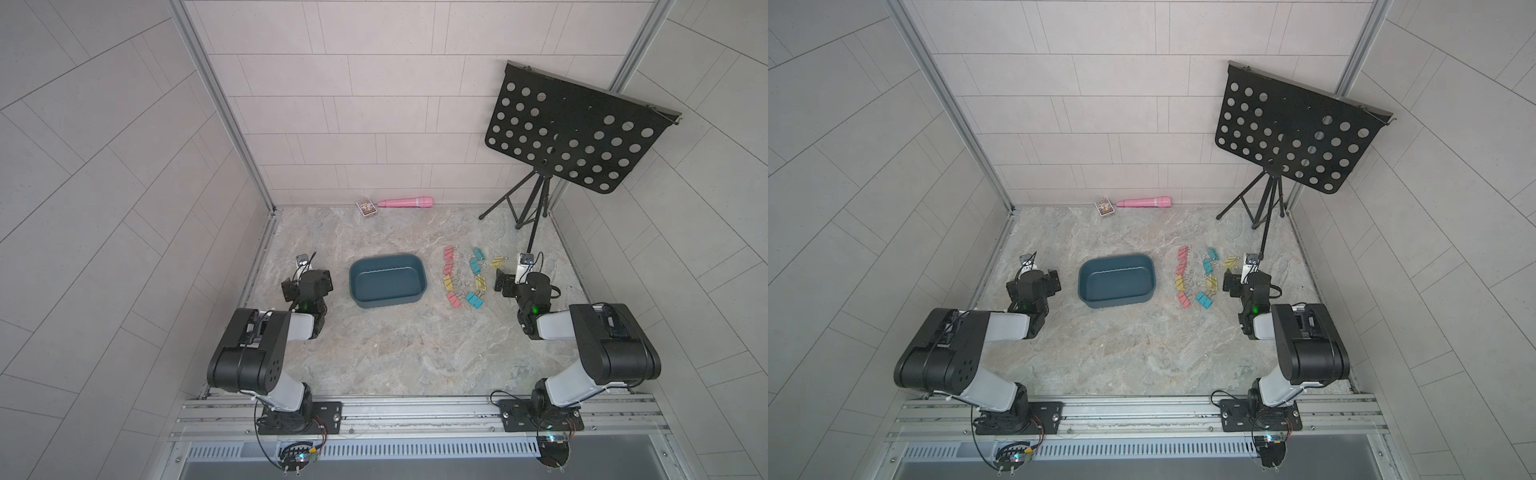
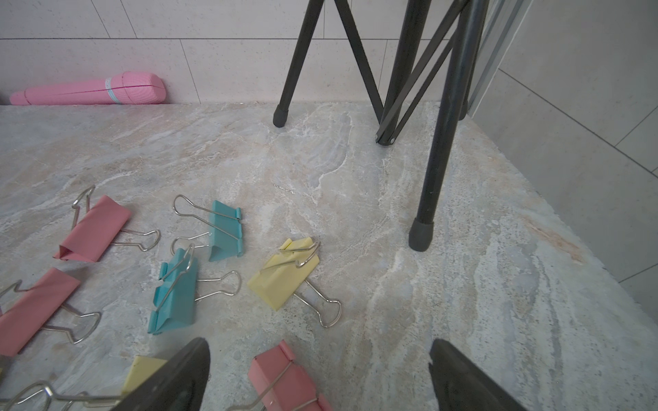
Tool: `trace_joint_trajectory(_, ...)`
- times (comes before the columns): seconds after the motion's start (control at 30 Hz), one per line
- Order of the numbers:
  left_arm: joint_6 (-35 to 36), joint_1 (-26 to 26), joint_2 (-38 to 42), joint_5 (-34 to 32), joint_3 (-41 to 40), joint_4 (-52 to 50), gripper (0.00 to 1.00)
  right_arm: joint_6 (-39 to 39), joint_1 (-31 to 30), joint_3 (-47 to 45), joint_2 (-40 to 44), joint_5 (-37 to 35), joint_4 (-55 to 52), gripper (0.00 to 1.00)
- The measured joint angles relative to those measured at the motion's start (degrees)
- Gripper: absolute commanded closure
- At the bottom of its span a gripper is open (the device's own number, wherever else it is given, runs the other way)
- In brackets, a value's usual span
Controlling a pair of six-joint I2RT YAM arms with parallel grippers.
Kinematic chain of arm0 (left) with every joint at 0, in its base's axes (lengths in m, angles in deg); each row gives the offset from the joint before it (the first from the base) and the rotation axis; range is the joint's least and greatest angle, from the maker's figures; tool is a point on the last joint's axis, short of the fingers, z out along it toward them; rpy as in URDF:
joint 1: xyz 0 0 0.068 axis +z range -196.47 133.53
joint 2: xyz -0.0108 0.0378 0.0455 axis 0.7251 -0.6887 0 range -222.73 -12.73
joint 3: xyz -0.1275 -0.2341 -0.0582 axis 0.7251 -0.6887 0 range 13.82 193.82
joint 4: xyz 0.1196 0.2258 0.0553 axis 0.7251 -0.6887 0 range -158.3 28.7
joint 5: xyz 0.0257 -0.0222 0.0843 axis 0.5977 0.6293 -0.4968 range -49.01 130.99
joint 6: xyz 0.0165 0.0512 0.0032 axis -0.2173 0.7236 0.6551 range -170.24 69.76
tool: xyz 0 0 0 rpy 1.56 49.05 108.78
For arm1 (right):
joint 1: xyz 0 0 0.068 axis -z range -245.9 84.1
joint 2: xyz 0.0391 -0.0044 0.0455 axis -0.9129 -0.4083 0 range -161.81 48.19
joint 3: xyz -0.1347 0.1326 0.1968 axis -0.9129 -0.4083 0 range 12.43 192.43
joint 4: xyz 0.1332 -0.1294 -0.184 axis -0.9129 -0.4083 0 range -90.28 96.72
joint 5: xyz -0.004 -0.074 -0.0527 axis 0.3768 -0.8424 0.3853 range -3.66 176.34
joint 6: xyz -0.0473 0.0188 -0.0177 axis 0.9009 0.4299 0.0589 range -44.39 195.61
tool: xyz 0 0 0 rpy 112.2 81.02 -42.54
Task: Take out the binder clips from the storage box
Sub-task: Reset both arms
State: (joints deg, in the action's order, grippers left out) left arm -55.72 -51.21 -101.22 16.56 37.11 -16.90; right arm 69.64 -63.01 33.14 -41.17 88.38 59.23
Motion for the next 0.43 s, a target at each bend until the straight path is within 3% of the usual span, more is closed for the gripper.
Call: trace_joint_trajectory(0.43,0.0,0.0,0.0,0.0,0.07,-0.26,0.0,0.0,0.0,0.0,0.0,0.0,0.0,0.0)
